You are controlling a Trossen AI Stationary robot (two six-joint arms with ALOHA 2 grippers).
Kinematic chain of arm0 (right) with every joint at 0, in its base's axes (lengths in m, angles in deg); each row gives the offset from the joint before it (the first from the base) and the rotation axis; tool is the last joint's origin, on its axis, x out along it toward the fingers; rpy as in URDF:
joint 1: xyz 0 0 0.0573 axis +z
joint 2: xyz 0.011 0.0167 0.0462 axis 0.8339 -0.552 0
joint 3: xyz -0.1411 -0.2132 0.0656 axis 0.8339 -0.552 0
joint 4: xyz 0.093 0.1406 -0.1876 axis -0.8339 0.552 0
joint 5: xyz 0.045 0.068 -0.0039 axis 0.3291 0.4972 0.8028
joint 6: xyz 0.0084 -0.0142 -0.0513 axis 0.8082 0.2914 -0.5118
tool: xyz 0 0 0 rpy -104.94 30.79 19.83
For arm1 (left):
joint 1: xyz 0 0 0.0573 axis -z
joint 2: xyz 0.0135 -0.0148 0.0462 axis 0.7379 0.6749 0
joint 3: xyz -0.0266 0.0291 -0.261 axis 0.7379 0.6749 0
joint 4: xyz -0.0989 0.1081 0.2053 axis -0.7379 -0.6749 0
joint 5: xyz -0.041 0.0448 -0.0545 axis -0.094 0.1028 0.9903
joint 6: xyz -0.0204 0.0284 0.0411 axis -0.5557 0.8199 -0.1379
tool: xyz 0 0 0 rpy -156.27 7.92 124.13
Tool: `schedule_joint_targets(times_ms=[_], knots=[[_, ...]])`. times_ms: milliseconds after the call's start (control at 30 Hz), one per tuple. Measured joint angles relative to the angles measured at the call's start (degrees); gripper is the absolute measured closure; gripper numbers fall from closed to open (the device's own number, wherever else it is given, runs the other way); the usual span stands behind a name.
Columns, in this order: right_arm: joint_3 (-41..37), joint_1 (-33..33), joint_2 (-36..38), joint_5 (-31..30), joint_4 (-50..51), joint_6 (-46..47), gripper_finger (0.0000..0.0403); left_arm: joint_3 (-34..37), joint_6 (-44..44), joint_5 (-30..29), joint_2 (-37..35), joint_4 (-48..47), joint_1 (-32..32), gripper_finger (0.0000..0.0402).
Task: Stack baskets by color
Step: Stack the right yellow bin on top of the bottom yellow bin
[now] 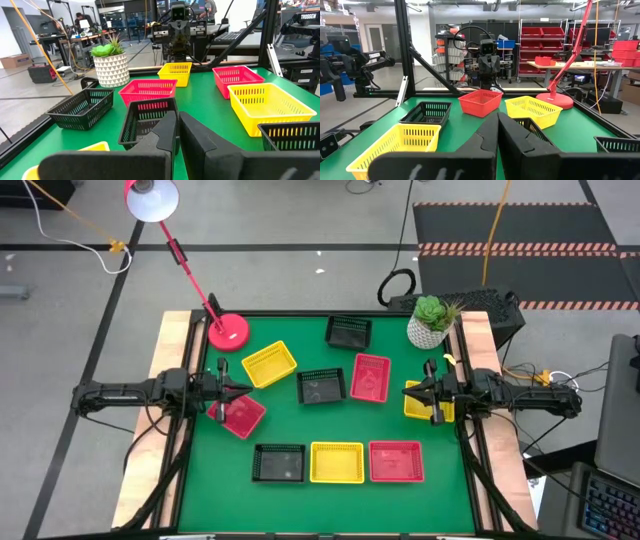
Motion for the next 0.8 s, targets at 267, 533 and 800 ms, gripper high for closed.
schedule_joint_targets(times_ms=[267,533,800], knots=[[0.02,0.01,-0.39,-1.14,-3.30,-5.49,0.0403,0.01,0.00,0.00,0.00,0.01,0.00,0.0376],[5.19,0.01,-5.24,-3.01,-4.23,-6.80,0.0403,0.00,0.00,0.01,0.00,-0.01,-0.01,0.0376],[17.68,0.04,-17.28,-2.91,-2.50,-5.14,0.0403,-0.01,0.00,-0.05,0.01,0.12,-0.02,0.0376]])
